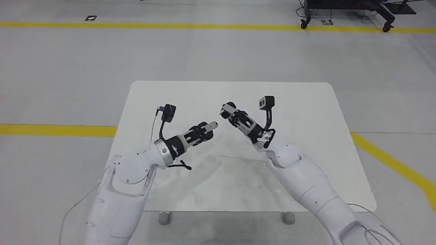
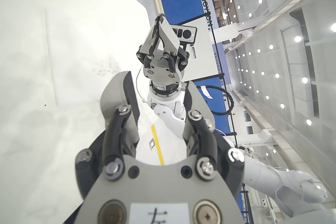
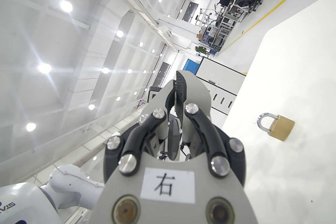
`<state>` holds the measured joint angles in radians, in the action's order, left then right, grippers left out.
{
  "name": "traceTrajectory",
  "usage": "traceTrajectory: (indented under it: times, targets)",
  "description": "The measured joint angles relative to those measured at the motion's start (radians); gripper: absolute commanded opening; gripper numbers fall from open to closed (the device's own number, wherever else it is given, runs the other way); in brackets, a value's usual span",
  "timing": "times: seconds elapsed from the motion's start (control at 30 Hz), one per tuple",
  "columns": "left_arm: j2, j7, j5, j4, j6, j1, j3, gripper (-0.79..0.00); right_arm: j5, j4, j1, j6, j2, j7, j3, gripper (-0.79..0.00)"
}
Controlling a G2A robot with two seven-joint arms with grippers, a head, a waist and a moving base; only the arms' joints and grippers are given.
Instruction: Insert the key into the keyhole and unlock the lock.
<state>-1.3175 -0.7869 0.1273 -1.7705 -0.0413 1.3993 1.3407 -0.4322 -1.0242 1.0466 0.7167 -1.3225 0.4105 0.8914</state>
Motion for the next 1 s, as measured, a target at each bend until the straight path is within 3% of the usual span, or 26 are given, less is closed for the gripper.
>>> traceTrajectory:
  times: [0.33, 0.6, 0.83, 1.0]
  targets:
    - [0.010, 0.074, 0.083, -0.038, -0.020, 0.013, -0.012, -0.693, -0.010, 0.000, -0.004, -0.027, -0.012, 0.072, -0.007, -0.785]
    - [0.017, 0.104, 0.089, -0.047, -0.028, 0.021, -0.007, -0.714, -0.024, 0.002, -0.001, -0.034, -0.017, 0.104, 0.008, -0.785]
    - [0.021, 0.112, 0.102, -0.047, -0.032, 0.018, -0.022, -0.628, -0.039, -0.007, 0.005, -0.044, -0.023, 0.136, 0.013, -0.785]
    - [0.025, 0.116, 0.096, -0.045, -0.031, 0.016, -0.026, -0.696, -0.041, -0.006, 0.006, -0.052, -0.028, 0.149, 0.013, -0.785]
